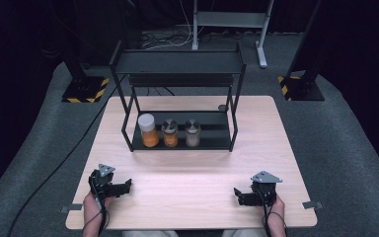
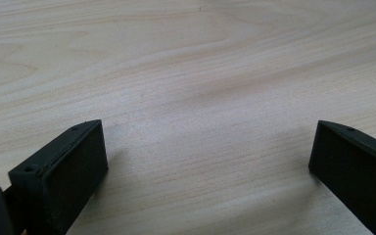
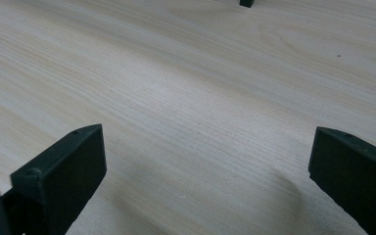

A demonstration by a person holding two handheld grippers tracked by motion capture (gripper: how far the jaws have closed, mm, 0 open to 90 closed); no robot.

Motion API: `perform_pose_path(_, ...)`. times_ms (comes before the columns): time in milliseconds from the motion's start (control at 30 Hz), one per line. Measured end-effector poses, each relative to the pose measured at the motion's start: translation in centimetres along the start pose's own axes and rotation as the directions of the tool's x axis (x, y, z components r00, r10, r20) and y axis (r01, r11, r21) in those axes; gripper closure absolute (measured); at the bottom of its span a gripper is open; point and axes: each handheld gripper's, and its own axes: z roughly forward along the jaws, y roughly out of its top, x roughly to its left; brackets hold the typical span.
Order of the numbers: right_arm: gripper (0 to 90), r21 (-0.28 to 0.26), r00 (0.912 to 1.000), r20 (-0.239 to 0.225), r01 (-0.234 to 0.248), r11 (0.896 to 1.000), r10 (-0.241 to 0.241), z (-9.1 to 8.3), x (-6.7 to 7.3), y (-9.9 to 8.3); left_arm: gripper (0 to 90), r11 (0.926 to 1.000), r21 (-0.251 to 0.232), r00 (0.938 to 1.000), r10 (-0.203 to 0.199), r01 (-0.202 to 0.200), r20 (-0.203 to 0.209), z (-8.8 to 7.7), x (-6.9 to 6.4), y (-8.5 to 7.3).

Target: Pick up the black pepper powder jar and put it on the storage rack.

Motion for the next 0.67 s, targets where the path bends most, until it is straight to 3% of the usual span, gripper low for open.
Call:
perform_pose_path(400,0.5,0.01,0.9997,0.024,0.003,1.0,-0.004,0.1,0.14,0.04,0.4,1.0,0.0,1.0,0.002,-0.002,-0.002,-0.01,-0.03,0.01)
perform_pose_path(600,1.6,-0.001,0.9998,0.016,0.008,1.0,-0.007,-0.05,0.15,0.0,0.3,1.0,0.0,1.0,-0.007,0.007,-0.001,-0.03,-0.05,-0.02)
perform_pose_path(667,3.5,-0.016,0.9999,-0.011,0.007,1.0,-0.007,-0.29,0.04,-0.13,0.5,1.0,0.001,1.0,-0.003,0.003,0.008,-0.12,0.07,-0.06)
